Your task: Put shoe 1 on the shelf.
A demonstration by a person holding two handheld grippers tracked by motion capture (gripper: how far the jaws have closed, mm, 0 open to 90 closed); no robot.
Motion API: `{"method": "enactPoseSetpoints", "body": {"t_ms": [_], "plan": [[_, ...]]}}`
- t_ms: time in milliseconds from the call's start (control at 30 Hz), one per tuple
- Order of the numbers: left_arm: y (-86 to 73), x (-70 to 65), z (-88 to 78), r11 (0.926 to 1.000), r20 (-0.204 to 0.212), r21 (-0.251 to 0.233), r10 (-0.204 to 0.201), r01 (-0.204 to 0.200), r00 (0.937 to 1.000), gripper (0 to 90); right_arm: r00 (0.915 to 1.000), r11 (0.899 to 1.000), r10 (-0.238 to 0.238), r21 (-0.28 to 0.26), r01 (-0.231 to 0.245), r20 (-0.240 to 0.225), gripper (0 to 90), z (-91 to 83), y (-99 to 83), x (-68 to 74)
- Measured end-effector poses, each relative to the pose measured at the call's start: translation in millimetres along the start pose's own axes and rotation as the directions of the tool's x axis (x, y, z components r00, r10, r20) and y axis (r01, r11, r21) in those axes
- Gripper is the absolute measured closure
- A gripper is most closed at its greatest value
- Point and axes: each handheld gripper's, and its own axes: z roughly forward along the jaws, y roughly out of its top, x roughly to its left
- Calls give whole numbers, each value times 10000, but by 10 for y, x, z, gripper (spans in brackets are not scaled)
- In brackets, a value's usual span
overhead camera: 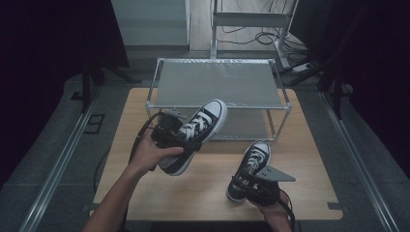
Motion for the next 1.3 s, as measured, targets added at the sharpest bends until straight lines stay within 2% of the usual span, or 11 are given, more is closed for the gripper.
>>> {"method": "enactPoseSetpoints", "body": {"t_ms": [233,467,633,833,967,1033,1300], "plan": [[170,12,-56,9998,85,-190,-95,97,9999,162,10000,10000,32,-60,-32,45,606,-13,3,-17],[329,62,-116,9990,-4,-365,-265,265,9996,162,10000,10000,93,9,-93,-4,606,-5,2,-8],[417,93,-120,9988,34,-356,-342,343,9994,162,10000,10000,36,39,-36,-6,606,2,-1,-14],[536,121,-114,9982,-121,-425,-436,430,9990,162,10000,10000,74,29,-74,5,607,-3,-3,-16],[645,164,-99,9972,-140,-356,-670,665,9977,162,10000,10000,59,52,-59,22,606,13,-13,-16],[738,206,-76,9963,-258,-311,-806,798,9964,161,10000,10000,72,60,-72,7,606,18,-16,-12],[938,305,3,9924,-530,-176,-1226,1218,9910,162,10000,10000,36,77,-36,-65,606,25,-15,-10]]}}
